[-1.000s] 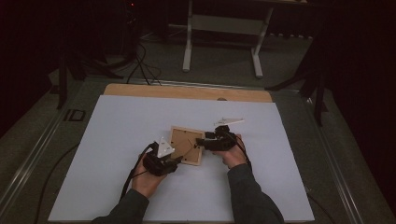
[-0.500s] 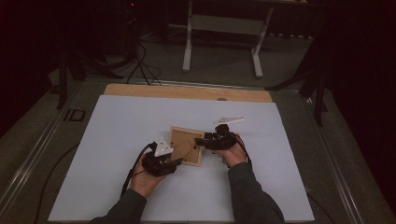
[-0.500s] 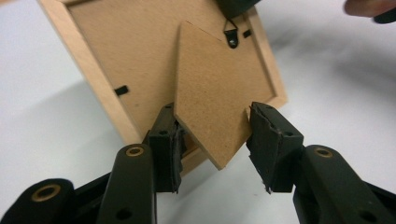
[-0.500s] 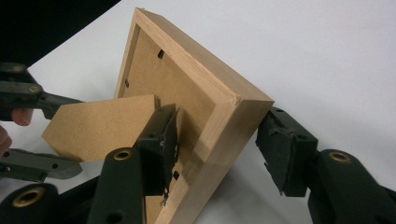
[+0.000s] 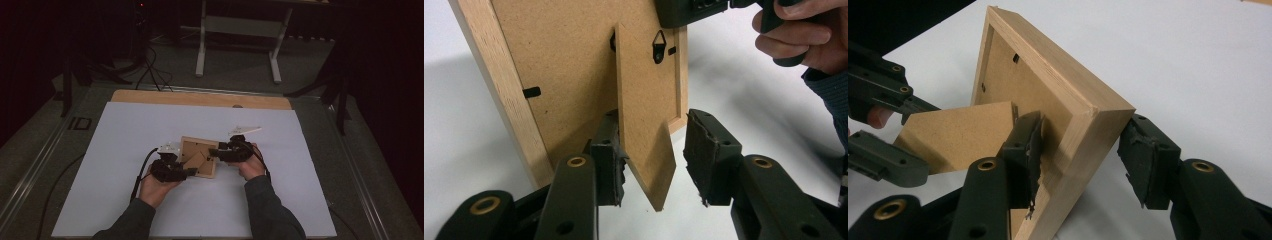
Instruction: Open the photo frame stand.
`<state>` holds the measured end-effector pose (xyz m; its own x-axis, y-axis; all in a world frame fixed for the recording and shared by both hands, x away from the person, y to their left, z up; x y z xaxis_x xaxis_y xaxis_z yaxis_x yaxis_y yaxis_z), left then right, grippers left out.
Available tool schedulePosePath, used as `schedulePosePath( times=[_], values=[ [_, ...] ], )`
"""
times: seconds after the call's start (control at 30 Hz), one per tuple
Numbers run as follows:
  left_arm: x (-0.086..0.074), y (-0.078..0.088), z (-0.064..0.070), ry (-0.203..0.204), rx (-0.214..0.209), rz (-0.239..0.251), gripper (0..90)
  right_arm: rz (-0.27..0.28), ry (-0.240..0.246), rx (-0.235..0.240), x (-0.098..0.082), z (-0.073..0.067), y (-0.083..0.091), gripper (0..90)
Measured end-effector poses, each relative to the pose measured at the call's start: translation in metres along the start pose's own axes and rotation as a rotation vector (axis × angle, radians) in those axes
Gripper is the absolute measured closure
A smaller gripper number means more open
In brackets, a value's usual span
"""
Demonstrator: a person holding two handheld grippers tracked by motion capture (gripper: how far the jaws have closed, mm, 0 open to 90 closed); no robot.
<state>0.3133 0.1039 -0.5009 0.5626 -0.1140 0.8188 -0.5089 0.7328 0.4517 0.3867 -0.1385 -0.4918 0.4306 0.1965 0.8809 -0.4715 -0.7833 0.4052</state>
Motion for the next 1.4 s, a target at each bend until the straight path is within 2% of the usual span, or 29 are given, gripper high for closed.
schedulePosePath(
  times=[0.1, 0.17, 0.3, 0.6, 1.03, 1.13, 1.27, 1.4],
  values=[
    [0.001, 0.000, -0.001, 0.018, -0.006, -0.012, 64.8, 0.004, 0.015, -0.001, 0.001, -0.002, 0.001, 52.6],
    [0.002, 0.000, -0.002, 0.017, -0.010, -0.027, 68.8, 0.003, 0.029, 0.000, 0.002, -0.004, 0.003, 53.1],
    [0.002, 0.000, -0.002, 0.016, -0.012, -0.040, 71.3, 0.005, 0.061, -0.003, 0.002, -0.008, 0.005, 53.5],
    [0.001, -0.001, -0.003, -0.030, 0.039, -0.053, 76.7, 0.038, 0.133, -0.017, 0.008, -0.018, 0.012, 57.3],
    [0.001, -0.012, -0.009, -0.044, 0.087, -0.031, 79.7, 0.047, 0.175, -0.048, 0.014, -0.020, 0.012, 56.5],
    [0.002, -0.015, -0.009, -0.059, 0.108, -0.023, 79.7, 0.041, 0.195, -0.073, 0.015, -0.021, 0.011, 56.1],
    [0.003, -0.018, -0.012, -0.067, 0.112, -0.015, 79.5, 0.041, 0.207, -0.093, 0.016, -0.021, 0.009, 56.0],
    [0.004, -0.024, -0.015, -0.093, 0.108, 0.005, 79.5, 0.045, 0.215, -0.123, 0.017, -0.021, 0.008, 55.5]
  ],
)
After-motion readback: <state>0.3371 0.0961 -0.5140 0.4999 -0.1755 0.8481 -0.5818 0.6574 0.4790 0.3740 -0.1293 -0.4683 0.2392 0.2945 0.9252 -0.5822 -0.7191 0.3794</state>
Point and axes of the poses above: each handheld gripper's, and its own axes: y roughly backward along the jaws, x roughly out of its top, z roughly to its right, the point moved 1 cm from there along -y, roughly forward along the jaws, and after that the axes turned 12 degrees about z, right-handed, at the moved point
